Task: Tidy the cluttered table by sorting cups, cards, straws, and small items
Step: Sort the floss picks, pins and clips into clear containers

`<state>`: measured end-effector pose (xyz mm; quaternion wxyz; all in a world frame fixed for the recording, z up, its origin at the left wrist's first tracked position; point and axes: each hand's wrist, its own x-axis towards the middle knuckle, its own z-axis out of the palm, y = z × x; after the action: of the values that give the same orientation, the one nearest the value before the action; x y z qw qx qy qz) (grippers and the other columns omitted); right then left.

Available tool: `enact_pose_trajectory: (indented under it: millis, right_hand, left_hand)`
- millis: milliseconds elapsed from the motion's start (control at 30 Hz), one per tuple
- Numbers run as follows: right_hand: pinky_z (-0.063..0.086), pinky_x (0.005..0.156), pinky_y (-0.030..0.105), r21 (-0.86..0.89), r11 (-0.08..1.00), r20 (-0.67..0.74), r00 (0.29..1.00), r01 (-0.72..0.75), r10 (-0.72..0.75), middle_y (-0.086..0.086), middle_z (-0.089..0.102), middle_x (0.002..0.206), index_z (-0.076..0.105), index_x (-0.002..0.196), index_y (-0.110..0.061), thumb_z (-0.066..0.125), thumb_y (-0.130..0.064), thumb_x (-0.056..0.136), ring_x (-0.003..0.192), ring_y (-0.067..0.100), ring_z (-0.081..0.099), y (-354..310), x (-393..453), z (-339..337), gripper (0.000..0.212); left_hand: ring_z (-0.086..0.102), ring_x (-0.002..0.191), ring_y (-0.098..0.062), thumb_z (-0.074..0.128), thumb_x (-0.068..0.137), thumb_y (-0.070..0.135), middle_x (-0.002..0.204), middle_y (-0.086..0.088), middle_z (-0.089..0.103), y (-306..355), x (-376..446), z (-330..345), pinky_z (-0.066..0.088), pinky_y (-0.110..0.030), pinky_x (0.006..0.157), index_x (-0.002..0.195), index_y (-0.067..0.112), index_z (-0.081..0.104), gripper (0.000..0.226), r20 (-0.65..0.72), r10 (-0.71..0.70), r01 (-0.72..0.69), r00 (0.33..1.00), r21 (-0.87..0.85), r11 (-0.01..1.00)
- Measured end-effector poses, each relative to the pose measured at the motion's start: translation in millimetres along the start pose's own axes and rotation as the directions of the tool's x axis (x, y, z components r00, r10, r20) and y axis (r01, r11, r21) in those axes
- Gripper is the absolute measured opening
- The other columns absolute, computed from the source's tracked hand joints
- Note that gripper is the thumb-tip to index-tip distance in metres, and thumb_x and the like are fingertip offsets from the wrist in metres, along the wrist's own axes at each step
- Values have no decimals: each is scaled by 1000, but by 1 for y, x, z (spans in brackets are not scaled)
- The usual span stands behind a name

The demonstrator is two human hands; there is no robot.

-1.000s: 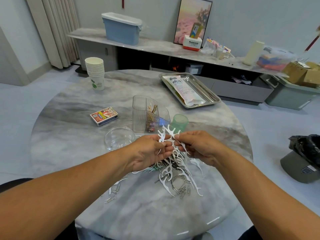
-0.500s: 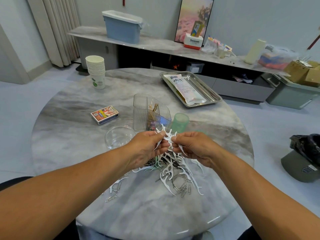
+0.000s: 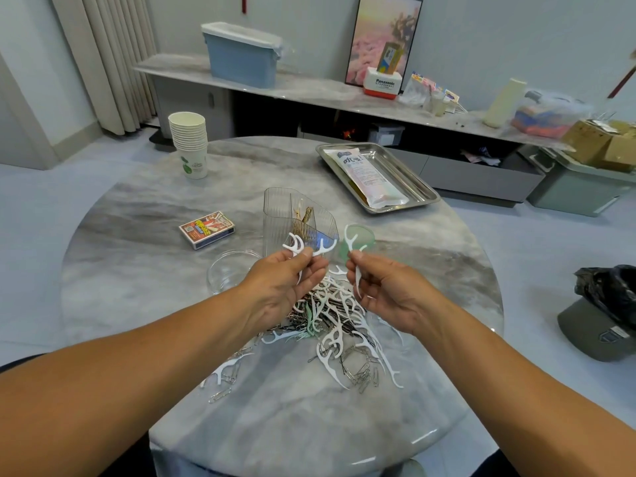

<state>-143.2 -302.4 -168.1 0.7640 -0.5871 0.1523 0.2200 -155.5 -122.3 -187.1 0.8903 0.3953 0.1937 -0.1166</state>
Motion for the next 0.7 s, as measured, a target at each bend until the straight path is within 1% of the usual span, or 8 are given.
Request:
enact_pose_trajectory:
  millis: [67, 133, 267, 367, 467, 567, 633, 700]
  right_hand:
    - [50, 64, 23, -24, 1000, 32, 999, -13, 14, 1, 71, 81, 74, 102, -10, 79, -20, 80, 68, 9, 62, 7, 0, 6, 25]
    - [46, 64, 23, -66, 998, 10, 1000, 14, -14, -2, 69, 74, 76, 99, -11, 78, -20, 84, 63, 8, 55, 12, 1, 9, 18]
    - [44, 62, 23, -122, 987, -29, 994, 104, -108, 0, 67, 69, 75, 93, -9, 75, -17, 90, 59, 9, 52, 15, 4, 11, 9]
    - [46, 61, 24, -209, 969, 20, 991, 130, -129, 4, 66, 69, 75, 90, -6, 74, -15, 91, 57, 12, 54, 14, 3, 11, 9]
    - [49, 61, 25, -237, 964, 25, 993, 119, -117, 8, 69, 73, 76, 99, 1, 76, -16, 89, 57, 14, 58, 16, 4, 11, 19]
    - [42, 53, 20, -287, 948, -61, 985, 135, -158, -2, 68, 69, 79, 95, -6, 79, -19, 87, 55, 7, 51, 21, 7, 13, 16]
    - [44, 58, 22, -336, 924, -94, 969, 185, -229, -5, 68, 68, 80, 94, -9, 80, -22, 86, 59, 6, 53, 23, 9, 11, 15]
    - [46, 64, 24, -480, 828, -97, 920, 290, -379, -9, 70, 67, 81, 87, -14, 80, -23, 86, 61, 4, 59, 26, 8, 10, 9]
  left_hand:
    - [74, 75, -18, 61, 96, 3, 77, -13, 74, -2, -1, 2, 63, -29, 68, 106, -1, 58, 11, 36, -4, 4, 999, 5, 1000]
    - [73, 76, -18, 61, 97, 5, 81, -12, 74, -7, -4, 4, 63, -28, 67, 105, -1, 60, 10, 78, -27, 22, 997, 70, 997]
    - [65, 62, -11, 56, 102, 13, 75, -5, 69, -22, -8, 6, 57, -22, 59, 99, 4, 61, 11, 103, -22, -25, 994, 431, 902]
    - [58, 58, -10, 47, 107, 18, 71, -1, 60, -28, -13, 7, 50, -21, 53, 96, 10, 57, 17, 135, -63, -23, 989, 557, 830]
    - [52, 58, -10, 43, 108, 18, 72, -1, 54, -29, -13, 9, 47, -22, 53, 96, 11, 54, 18, 93, -55, -6, 994, 556, 831]
    - [55, 63, -13, 42, 108, 15, 75, -4, 54, -25, -9, 11, 53, -23, 56, 101, 9, 58, 19, 13, -12, 4, 1000, 483, 876]
    - [64, 75, -18, 40, 108, 11, 86, -9, 61, -21, -7, 11, 58, -28, 70, 105, 7, 59, 20, -14, -13, 18, 1000, 423, 906]
    - [69, 91, -25, 39, 108, 6, 102, -16, 66, -18, -7, 9, 58, -33, 82, 114, 5, 58, 21, 5, -59, 53, 998, 358, 932]
